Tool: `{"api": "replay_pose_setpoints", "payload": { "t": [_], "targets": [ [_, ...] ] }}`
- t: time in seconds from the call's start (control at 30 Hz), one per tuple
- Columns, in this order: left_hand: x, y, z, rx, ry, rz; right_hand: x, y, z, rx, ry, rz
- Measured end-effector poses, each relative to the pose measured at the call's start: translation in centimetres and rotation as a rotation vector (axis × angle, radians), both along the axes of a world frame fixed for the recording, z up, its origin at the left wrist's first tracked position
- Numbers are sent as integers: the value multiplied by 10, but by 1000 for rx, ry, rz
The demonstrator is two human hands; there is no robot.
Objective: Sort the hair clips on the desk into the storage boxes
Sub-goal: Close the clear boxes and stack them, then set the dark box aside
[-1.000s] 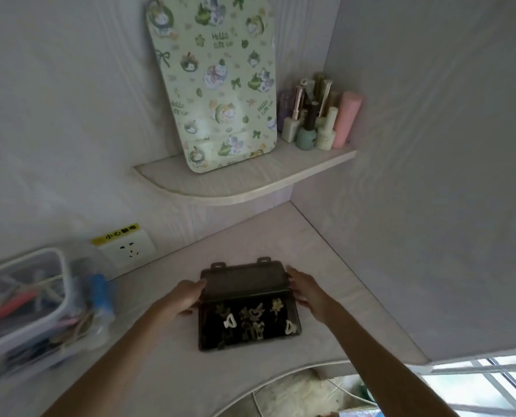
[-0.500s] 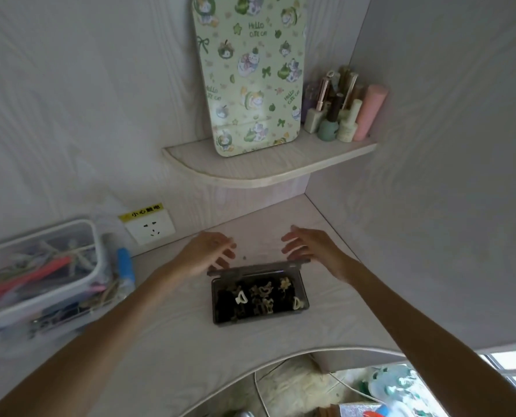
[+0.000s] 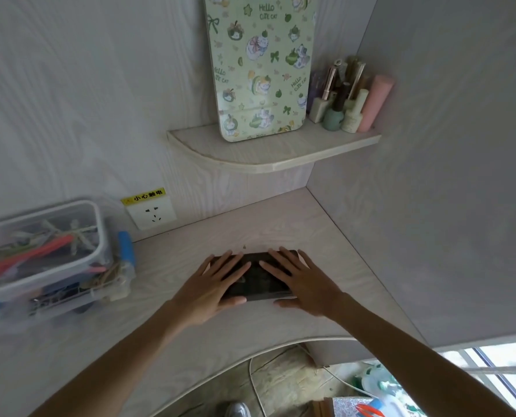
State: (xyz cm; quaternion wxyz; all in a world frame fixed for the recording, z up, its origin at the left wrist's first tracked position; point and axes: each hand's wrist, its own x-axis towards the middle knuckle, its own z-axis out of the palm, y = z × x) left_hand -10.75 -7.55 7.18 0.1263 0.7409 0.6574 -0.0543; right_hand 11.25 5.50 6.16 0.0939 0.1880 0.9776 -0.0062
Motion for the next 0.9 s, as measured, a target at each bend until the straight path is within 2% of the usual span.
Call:
{"api": "replay_pose_setpoints", "payload": {
  "t": [0.2, 0.3, 0.4, 0.47, 0.53, 0.63, 0.7, 0.73, 0.8, 0.9],
  "targets": [
    [-13, 16, -9, -26, 131, 48, -15, 10, -10, -15, 88, -76],
    [-12, 15, -8, 33, 75, -18, -16, 11, -11, -49, 57, -72],
    [-5, 16, 0, -79, 33, 97, -21, 7, 0, -137, 71, -137],
    [4, 14, 2, -166, -151, 320, -22, -1, 3, -305, 174, -366],
    [7, 11, 11, -235, -479, 656, -23, -5, 5, -461, 332, -679],
    [3, 8, 32, -291, -873, 1081, -26, 4, 14, -757, 225, -1061],
    [-2, 4, 42, -309, -1002, 1162, -32, 6, 24, -965, 188, -1166],
    [-3, 1, 46, -308, -1054, 1181, -36, 6, 28, -993, 190, -1176],
    [-7, -2, 54, -291, -1096, 1190, -40, 5, 33, -965, 218, -1166],
    [-19, -12, 75, -177, -1015, 1171, -46, 4, 52, -910, 325, -1120]
  ]
}}
